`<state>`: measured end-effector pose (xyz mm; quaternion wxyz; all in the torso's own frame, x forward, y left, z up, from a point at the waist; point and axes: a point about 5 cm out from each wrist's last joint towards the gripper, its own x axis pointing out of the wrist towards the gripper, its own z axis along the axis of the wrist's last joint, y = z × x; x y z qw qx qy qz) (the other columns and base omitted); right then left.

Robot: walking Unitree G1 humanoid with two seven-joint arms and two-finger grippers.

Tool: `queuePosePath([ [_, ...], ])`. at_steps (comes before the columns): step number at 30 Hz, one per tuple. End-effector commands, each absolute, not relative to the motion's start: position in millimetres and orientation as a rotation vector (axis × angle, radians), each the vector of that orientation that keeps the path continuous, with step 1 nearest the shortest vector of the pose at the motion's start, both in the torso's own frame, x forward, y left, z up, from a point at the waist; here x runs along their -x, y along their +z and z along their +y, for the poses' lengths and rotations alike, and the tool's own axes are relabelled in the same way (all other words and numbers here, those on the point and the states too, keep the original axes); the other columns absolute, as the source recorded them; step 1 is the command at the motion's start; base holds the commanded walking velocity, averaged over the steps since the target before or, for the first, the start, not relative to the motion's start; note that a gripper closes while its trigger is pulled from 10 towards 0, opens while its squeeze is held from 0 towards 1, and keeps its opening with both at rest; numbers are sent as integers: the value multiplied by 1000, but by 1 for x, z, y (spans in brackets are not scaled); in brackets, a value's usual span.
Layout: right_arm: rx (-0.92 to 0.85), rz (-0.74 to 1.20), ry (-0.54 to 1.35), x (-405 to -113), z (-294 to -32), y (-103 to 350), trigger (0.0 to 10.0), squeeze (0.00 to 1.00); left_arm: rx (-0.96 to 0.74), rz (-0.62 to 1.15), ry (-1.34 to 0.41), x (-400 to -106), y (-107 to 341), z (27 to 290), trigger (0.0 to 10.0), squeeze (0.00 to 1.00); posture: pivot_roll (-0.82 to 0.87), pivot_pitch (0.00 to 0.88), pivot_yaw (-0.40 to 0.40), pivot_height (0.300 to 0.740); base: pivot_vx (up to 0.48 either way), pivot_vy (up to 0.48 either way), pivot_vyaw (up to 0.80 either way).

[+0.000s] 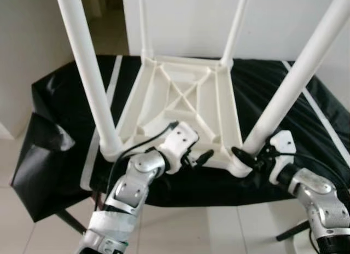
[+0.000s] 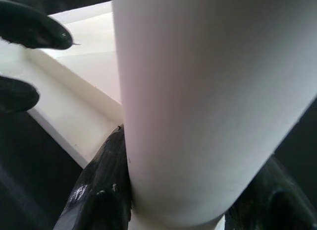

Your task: Building children table

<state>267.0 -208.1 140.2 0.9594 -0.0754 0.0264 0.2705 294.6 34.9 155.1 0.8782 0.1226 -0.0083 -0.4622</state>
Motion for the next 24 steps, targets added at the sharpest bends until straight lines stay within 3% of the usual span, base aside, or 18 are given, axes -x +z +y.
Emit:
queuePosePath([
  [1,122,106,539,-264,-203,131,10000,0,-263,-8,-962,-292,153,34,10000,0,-59,40,-22,740,0,0,0],
  [2,117,130,417,-264,-201,126,10000,0,-260,-5,-961,-291,152,34,10000,0,-59,42,-23,740,0,0,0],
  [6,101,144,331,-262,-196,122,10000,0,-259,-1,-961,-290,151,34,10000,0,-60,43,-23,740,0,0,0],
  [8,15,170,195,-263,-193,117,10000,0,-262,2,-961,-290,150,34,10000,0,-60,41,-24,740,0,0,0],
  [14,0,174,99,-262,-187,115,10000,0,-262,2,-961,-290,150,34,10000,0,-59,39,-25,740,0,0,0],
  [19,-43,192,-147,-261,-174,109,10000,0,-263,2,-954,-290,151,35,10000,0,-52,34,-31,740,0,0,0],
  [21,-43,192,-147,-261,-174,109,10000,0,-263,2,-954,-290,151,35,10000,0,-52,34,-31,740,0,0,0],
  [24,-112,209,-218,-266,-153,108,10000,0,-262,2,-947,-291,151,37,10000,0,-47,29,-33,740,0,0,0],
])
